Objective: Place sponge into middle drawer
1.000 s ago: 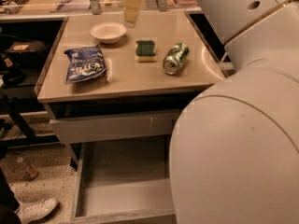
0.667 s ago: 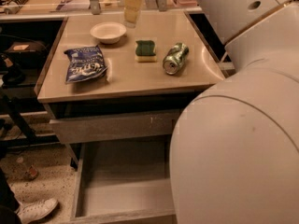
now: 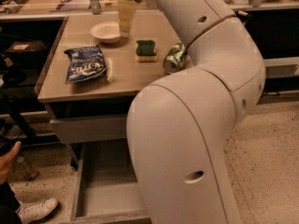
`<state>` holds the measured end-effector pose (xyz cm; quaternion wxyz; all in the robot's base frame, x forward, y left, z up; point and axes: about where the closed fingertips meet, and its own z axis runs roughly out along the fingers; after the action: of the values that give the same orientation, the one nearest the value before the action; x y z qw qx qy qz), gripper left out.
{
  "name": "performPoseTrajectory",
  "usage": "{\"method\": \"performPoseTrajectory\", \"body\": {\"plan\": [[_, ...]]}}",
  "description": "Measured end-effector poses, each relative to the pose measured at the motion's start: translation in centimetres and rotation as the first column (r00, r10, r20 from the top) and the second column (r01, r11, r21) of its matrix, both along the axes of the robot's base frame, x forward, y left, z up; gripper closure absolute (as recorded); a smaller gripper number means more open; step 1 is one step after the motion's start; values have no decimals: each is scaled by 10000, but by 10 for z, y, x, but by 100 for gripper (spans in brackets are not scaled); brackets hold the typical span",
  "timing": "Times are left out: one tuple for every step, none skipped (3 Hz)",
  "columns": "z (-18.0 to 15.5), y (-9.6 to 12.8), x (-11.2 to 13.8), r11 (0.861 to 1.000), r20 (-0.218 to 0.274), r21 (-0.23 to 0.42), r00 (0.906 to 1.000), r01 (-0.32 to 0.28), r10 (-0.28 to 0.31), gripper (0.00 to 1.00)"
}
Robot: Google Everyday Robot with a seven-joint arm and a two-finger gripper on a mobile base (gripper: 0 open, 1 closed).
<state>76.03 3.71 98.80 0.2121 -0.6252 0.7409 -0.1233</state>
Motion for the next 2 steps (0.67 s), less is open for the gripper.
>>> {"method": "performPoseTrajectory", "body": {"plan": [[-1, 3, 7, 9999, 184, 106, 9998, -19, 17, 0], [-7, -9, 14, 9994, 172, 265, 9996, 226, -230, 0]]}}
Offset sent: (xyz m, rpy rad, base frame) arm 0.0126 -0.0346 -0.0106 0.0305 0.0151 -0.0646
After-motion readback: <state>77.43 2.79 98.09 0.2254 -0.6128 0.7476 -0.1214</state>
